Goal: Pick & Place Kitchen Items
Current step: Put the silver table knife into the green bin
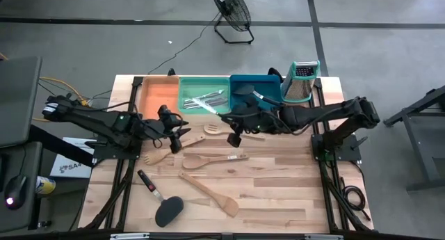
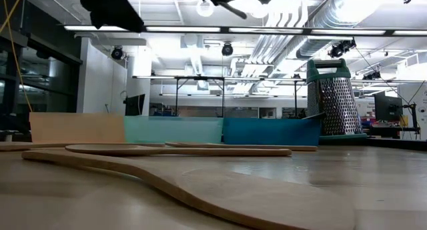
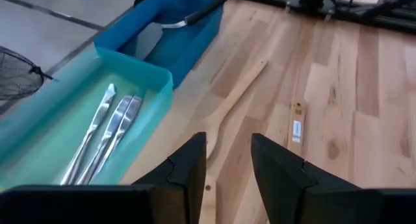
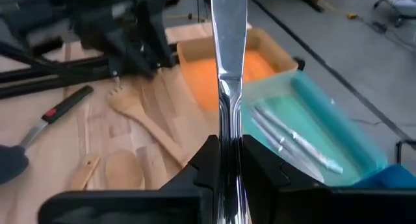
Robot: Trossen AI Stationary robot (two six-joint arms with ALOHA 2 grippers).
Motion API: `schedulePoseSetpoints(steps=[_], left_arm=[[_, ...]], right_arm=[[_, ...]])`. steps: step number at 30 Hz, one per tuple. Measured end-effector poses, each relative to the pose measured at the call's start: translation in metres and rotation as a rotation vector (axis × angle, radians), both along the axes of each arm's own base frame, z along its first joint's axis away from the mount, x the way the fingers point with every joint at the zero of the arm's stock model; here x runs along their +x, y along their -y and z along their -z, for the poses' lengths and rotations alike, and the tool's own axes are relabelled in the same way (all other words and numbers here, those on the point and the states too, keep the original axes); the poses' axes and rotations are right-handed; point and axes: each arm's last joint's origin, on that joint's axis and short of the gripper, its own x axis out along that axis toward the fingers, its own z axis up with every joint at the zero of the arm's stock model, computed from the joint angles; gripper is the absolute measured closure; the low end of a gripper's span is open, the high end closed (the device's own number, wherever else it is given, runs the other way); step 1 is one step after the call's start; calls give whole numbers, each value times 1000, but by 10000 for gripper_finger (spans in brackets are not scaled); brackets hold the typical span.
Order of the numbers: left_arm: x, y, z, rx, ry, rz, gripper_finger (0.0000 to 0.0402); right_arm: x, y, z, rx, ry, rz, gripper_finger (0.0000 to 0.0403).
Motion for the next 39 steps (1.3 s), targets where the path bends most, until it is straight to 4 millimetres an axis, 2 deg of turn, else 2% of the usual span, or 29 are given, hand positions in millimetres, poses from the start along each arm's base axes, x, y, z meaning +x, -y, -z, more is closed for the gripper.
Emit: schedulePoseSetpoints(steps=[4,9,15,24,29,36,39], left_arm=[[12,2,2,4,35,-15,271],[27,5,-3,-10,141,-26,226],[42,9,-21,42,340,6,182],[47,10,-42,118,541,21,179],[50,7,-45,113,582,28,179],[60,-4,-48,92,670,124,179],[62,-6,-48,84,680,163,179]], right_arm=[[2,8,-9,1,60,-54,368],[7,18,-18,4,150,-140,368],[11,26,-32,14,304,-257,368],[13,30,-50,5,484,-407,368],[13,29,-55,-19,536,-451,368],[25,28,-49,-58,584,-478,370],[26,31,-49,-67,595,-471,399]])
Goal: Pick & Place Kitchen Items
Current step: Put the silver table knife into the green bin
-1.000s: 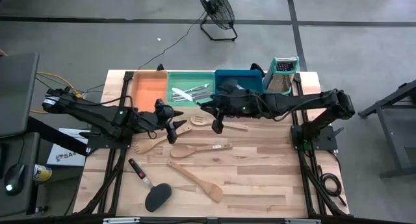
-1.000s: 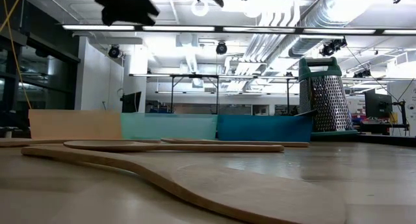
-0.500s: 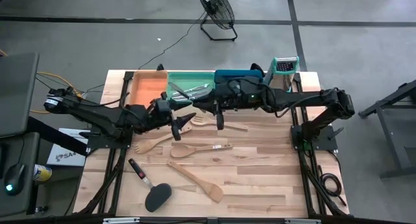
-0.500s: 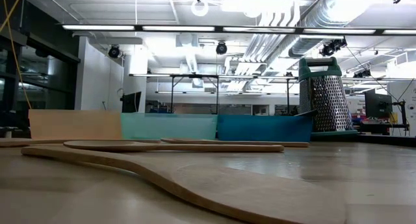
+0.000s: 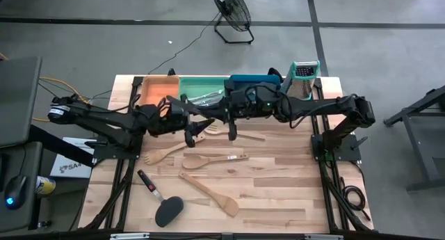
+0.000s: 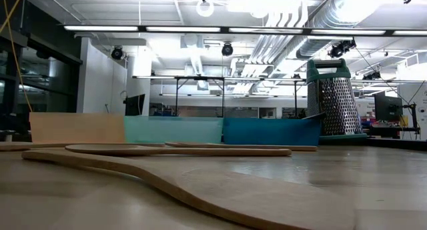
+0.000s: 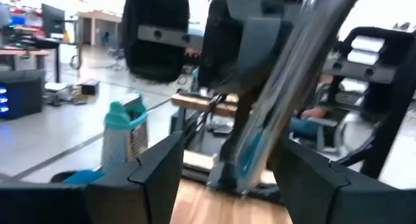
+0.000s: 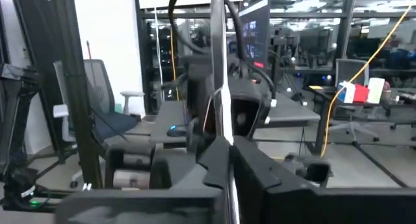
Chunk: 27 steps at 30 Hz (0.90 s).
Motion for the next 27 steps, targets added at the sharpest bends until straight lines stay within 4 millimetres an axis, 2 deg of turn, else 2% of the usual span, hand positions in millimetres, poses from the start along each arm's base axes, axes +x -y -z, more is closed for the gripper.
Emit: schedulePoseSetpoints(steps=[10,14,21,27], left_arm=[[5,-4,1,-13,21,26,186],[5,-10,1,-25,20,-8,238],[6,-15,7,-20,-44,-28,379],[7,-15,13,-15,-103,-28,398]], right_arm=[[0,10,1,-8,-13,26,402],[0,12,5,-6,-58,31,402],[-3,13,14,6,-172,59,400],[-11,13,18,42,-282,129,400]])
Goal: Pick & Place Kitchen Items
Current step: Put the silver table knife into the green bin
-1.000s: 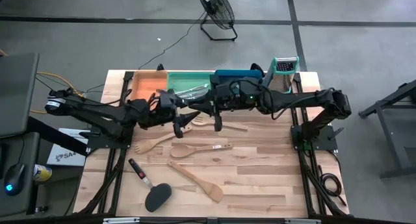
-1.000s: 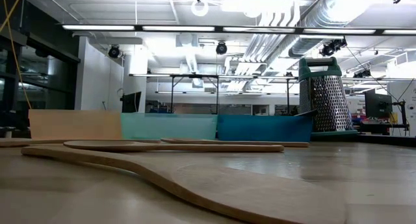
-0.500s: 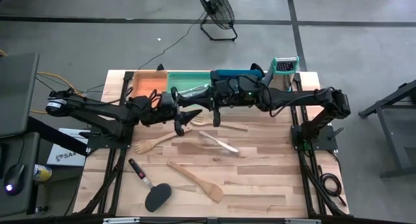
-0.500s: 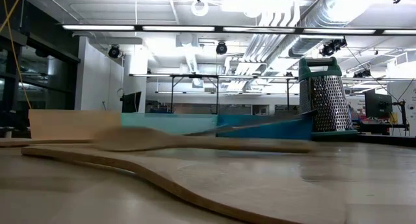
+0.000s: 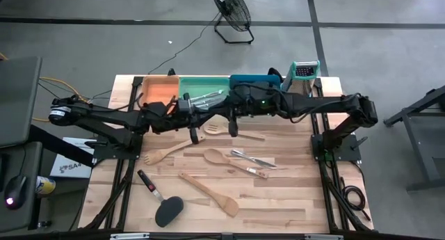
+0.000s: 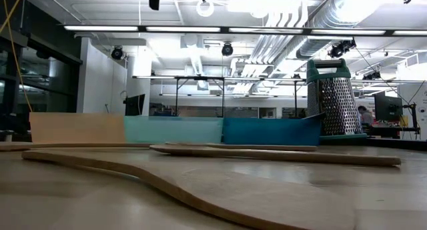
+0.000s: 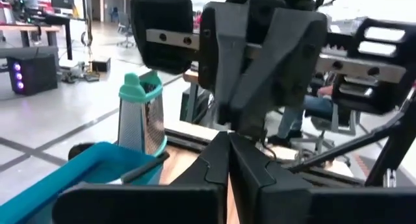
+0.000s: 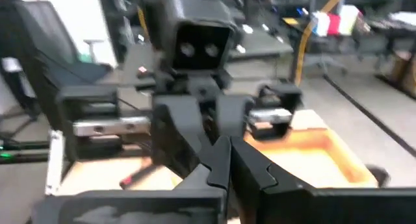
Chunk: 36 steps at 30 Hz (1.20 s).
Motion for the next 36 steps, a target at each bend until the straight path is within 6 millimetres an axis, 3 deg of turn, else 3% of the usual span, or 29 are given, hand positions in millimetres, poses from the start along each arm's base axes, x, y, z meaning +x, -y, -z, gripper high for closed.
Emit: schedulePoseSetpoints(steps=[11,16,29,36], left_arm=[[0,-1,7,9,-71,-13,397],[-1,-7,8,3,-89,-34,397],[-7,-25,20,-68,-235,-13,397],[-9,-32,32,-105,-350,49,397]], right_arm=[[-48,-3,-1,90,-299,160,400],[-62,-1,8,110,-446,214,393],[-77,-8,39,257,-805,250,261],[-78,-9,53,405,-874,370,249]])
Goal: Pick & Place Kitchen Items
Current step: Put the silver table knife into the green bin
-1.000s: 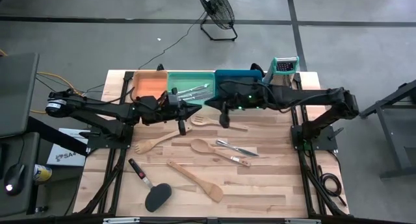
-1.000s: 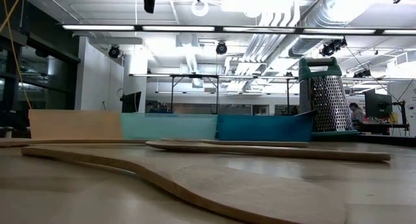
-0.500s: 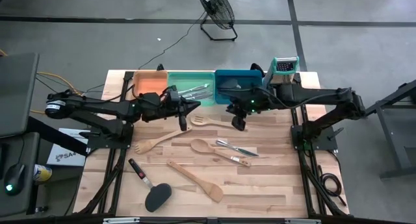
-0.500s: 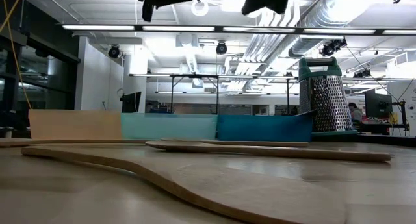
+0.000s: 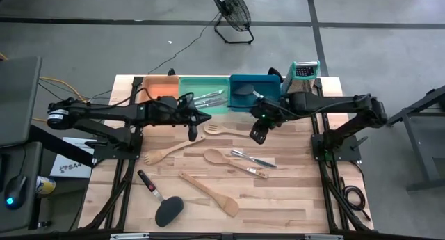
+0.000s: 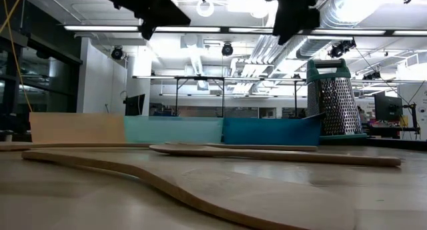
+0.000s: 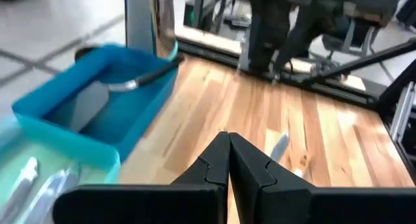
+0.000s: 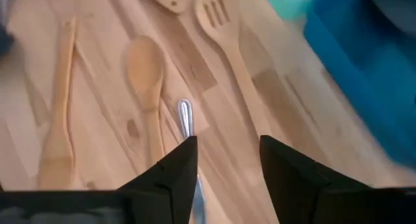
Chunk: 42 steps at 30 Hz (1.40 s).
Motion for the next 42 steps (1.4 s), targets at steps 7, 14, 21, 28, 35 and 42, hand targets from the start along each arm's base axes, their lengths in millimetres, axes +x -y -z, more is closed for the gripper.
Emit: schedulePoseSetpoints(steps=[7,14,21,28,35,42], left_arm=[[3,-8,8,-103,-41,23,397],[18,-19,33,-218,-140,114,397],[32,-20,53,-245,-207,185,397],[42,-20,64,-313,-215,243,397],[45,-20,67,-330,-219,258,397],[46,-20,64,-318,-185,263,397]], right_arm=[[-9,-15,44,116,-122,219,303],[-16,-44,67,168,-152,335,395],[-28,-66,85,193,-200,428,400],[-42,-85,104,242,-175,585,400],[-57,-93,114,288,-89,729,400],[-76,-97,131,382,151,804,400]])
